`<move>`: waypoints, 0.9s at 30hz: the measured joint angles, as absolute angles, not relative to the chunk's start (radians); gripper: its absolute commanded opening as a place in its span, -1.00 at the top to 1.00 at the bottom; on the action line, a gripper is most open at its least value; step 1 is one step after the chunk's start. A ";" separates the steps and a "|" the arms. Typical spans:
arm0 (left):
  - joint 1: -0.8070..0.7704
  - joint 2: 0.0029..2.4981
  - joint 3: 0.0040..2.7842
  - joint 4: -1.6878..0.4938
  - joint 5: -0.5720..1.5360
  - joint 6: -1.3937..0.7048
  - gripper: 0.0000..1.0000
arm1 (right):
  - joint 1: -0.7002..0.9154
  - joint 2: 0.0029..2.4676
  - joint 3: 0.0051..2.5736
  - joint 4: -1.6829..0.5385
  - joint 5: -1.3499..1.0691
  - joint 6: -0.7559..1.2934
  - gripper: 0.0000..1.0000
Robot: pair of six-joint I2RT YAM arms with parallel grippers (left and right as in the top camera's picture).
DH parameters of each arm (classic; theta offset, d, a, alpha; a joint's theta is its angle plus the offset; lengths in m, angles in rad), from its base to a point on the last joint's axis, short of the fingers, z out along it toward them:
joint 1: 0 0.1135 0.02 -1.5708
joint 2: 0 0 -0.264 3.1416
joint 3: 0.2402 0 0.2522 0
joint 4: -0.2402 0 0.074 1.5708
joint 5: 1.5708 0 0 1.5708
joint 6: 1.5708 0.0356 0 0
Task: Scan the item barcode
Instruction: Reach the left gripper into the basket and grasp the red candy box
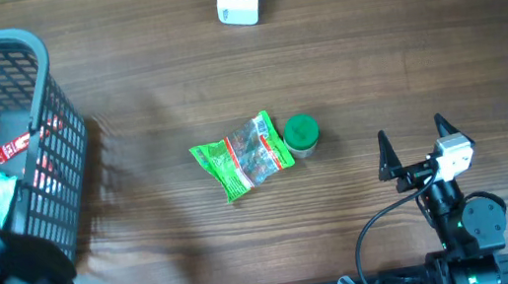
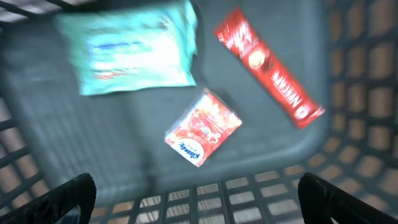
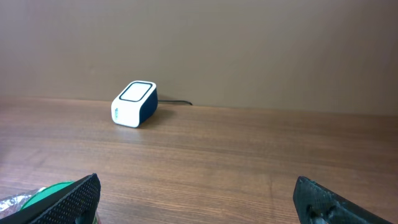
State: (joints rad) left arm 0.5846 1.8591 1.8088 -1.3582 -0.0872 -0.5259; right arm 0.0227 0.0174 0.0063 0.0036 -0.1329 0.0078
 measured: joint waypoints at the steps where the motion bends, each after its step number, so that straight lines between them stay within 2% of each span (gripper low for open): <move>1: 0.577 1.883 1.797 -1.353 -0.078 -0.516 -1.00 | 0.023 0.017 0.006 0.004 -0.133 0.008 -1.00; 8: 0.524 2.019 1.664 -1.259 -0.055 -0.472 -1.00 | 0.023 0.017 0.006 0.004 -0.133 0.007 -0.99; 18: 0.525 2.017 1.460 -1.062 -0.057 -0.461 -1.00 | 0.023 0.017 0.006 0.004 -0.133 0.008 -1.00; 19: 0.526 2.005 1.442 -1.029 -0.060 -0.460 -0.95 | 0.023 0.017 0.006 0.004 -0.133 0.008 -0.99; 20: 0.527 2.000 1.431 -1.015 -0.060 -0.458 -0.69 | 0.023 0.017 0.006 0.004 -0.133 0.008 -0.99; 21: 0.526 1.993 1.420 -1.000 -0.059 -0.457 -0.17 | 0.023 0.017 0.006 0.004 -0.133 0.008 -1.00; 23: 0.526 1.985 1.405 -0.983 -0.051 -0.460 0.39 | 0.023 0.017 0.006 0.004 -0.133 0.007 -1.00; 27: 0.521 1.984 1.403 -0.976 -0.044 -0.455 0.48 | 0.023 0.017 0.006 0.004 -0.133 0.008 -0.99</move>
State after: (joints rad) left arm 0.5209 1.9842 1.4033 -0.9756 -0.0441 -0.4545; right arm 0.0227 0.0174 0.0063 0.0036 -0.1329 0.0078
